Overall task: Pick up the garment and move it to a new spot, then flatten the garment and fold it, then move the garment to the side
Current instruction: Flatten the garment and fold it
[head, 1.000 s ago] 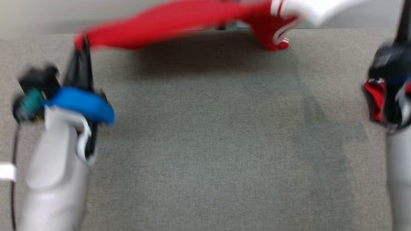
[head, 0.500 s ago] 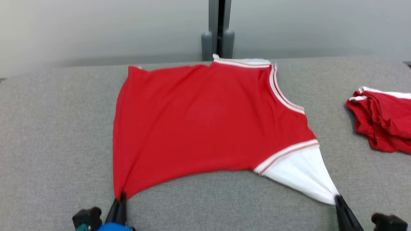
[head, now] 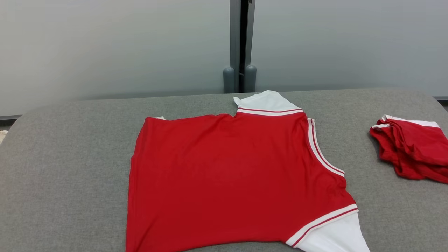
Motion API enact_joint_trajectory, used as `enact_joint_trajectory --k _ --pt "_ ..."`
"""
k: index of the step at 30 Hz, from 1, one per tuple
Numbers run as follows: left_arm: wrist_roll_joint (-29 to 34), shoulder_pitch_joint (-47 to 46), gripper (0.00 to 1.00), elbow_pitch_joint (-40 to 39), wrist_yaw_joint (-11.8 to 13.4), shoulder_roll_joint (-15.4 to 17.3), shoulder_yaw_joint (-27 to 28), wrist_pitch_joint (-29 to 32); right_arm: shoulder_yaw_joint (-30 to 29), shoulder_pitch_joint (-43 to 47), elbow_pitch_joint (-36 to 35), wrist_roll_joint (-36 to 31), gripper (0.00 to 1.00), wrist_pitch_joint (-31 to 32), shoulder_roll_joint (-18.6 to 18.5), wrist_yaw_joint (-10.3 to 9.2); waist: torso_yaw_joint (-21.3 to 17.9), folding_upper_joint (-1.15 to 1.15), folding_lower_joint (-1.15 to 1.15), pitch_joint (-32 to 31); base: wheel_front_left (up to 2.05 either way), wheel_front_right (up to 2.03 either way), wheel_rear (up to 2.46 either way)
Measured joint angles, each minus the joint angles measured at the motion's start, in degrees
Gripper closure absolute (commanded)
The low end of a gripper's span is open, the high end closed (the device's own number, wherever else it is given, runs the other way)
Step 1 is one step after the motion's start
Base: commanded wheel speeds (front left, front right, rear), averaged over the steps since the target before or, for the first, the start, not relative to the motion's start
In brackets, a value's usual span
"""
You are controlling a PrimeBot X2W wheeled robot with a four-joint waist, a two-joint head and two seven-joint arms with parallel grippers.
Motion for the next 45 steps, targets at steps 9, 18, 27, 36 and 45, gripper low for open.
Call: enact_joint_trajectory --k 9,18,27,36,45 --pt "5.4 0.6 1.0 -8.7 0.0 0.1 -1.9 0.1 -2.1 -0.6 -6.3 -0.2 1.0 0.0 0.4 -0.01 0.6 0.0 0.01 -0.2 0.0 0.0 0.0" --pt "6.7 -6.4 1.0 -14.0 0.1 0.1 -2.2 0.1 -2.0 -14.0 -11.3 1.1 1.0 0.0 -0.2 -0.02 0.9 0.0 0.02 2.4 0.0 0.0 0.0" --pt "8.1 -15.4 1.0 -10.7 0.1 0.1 -2.3 0.1 0.1 -28.8 -5.3 -1.1 1.0 0.0 -3.9 -0.02 2.3 0.0 0.02 6.7 0.0 0.0 0.0" --pt "9.7 -23.1 1.0 -4.2 -0.5 0.1 -1.5 0.1 0.6 -37.2 2.4 -4.7 1.0 0.0 -4.6 -0.02 3.3 0.0 0.02 10.5 0.0 0.0 0.0" --pt "9.5 -24.4 0.0 -1.3 2.4 0.1 0.4 0.2 -1.6 -37.7 1.5 -8.5 0.0 0.0 -3.4 -0.03 3.3 0.0 0.02 10.9 0.0 0.0 0.0"
